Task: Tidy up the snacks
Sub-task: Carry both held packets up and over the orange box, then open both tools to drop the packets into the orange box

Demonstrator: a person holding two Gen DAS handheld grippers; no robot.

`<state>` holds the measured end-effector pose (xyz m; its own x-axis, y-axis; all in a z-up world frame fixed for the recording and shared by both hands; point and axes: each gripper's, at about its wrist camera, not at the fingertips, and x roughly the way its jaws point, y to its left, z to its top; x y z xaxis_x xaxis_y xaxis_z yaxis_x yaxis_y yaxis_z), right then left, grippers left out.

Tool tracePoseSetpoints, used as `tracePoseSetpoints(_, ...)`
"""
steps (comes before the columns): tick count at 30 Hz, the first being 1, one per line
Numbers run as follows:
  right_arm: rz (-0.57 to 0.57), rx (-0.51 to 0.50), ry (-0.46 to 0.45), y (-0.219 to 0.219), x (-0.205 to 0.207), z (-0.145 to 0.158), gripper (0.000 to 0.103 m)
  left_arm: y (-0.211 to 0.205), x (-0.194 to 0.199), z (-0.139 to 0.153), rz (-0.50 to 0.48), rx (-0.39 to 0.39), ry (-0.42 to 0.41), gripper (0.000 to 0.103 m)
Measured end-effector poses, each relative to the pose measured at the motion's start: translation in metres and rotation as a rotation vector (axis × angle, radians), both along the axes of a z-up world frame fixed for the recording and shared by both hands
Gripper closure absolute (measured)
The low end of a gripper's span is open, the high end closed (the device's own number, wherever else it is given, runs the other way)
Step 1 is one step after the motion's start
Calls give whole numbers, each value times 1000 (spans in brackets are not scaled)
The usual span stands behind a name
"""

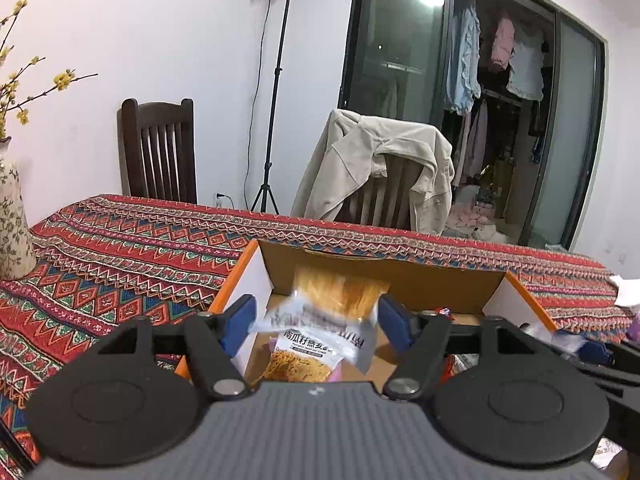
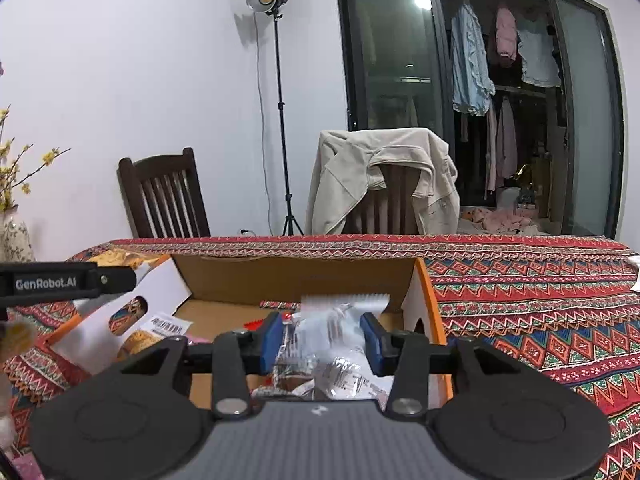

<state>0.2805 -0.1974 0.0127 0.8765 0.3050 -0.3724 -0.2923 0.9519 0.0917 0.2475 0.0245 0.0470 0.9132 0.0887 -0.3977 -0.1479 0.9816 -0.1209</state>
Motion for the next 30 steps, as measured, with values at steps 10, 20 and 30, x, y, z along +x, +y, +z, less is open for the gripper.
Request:
tracePoseSetpoints(10, -20, -3, -18, 0, -8, -4, 0, 1, -11, 2, 22, -26, -51, 0)
tracePoseSetpoints(20, -33, -6, -43, -2, -14, 3, 0, 4, -23, 16, 35, -47, -61, 0)
tracePoseSetpoints(30, -8, -11, -76, -18, -49, 28, 0, 3, -60, 43, -2, -55, -89, 0)
